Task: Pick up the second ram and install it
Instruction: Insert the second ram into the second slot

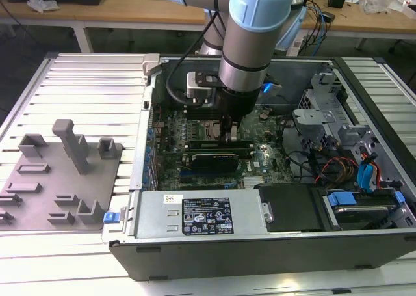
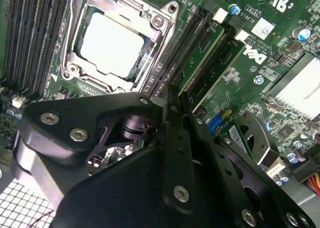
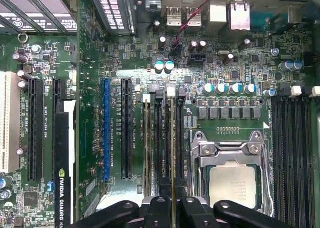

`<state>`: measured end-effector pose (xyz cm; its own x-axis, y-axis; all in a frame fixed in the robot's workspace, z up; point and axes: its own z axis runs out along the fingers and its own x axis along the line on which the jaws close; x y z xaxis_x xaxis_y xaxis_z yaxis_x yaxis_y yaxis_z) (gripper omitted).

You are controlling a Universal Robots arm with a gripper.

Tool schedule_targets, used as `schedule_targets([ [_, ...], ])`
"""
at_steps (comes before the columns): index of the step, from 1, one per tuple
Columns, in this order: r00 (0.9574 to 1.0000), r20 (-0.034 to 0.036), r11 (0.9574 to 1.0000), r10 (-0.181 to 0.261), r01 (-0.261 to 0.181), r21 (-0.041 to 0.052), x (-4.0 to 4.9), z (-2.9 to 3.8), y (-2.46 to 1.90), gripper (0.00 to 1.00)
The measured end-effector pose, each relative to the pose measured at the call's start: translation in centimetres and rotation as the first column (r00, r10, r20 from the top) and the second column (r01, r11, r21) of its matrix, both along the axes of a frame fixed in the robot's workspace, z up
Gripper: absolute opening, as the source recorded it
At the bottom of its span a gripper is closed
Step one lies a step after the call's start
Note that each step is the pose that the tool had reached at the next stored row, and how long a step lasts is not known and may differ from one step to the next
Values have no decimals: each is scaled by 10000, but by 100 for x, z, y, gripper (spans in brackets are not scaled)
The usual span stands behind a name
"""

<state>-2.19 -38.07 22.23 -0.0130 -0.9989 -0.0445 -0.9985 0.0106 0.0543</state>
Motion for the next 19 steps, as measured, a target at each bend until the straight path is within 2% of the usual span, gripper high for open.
schedule_targets([
  [4,10000,2,10000,2,-2,6,1,-4,1,15],
  [5,10000,1,10000,1,-1,5,1,-4,1,21],
  [6,10000,1,10000,1,-1,3,1,6,1,21],
  [8,10000,1,10000,0,0,1,0,152,4,21],
  [9,10000,2,10000,-1,1,-4,0,247,22,21],
  [10,10000,2,10000,1,-1,-13,1,311,30,20],
  [11,10000,1,10000,0,0,-27,0,350,36,11],
  [19,10000,2,10000,0,0,-29,0,369,36,11],
])
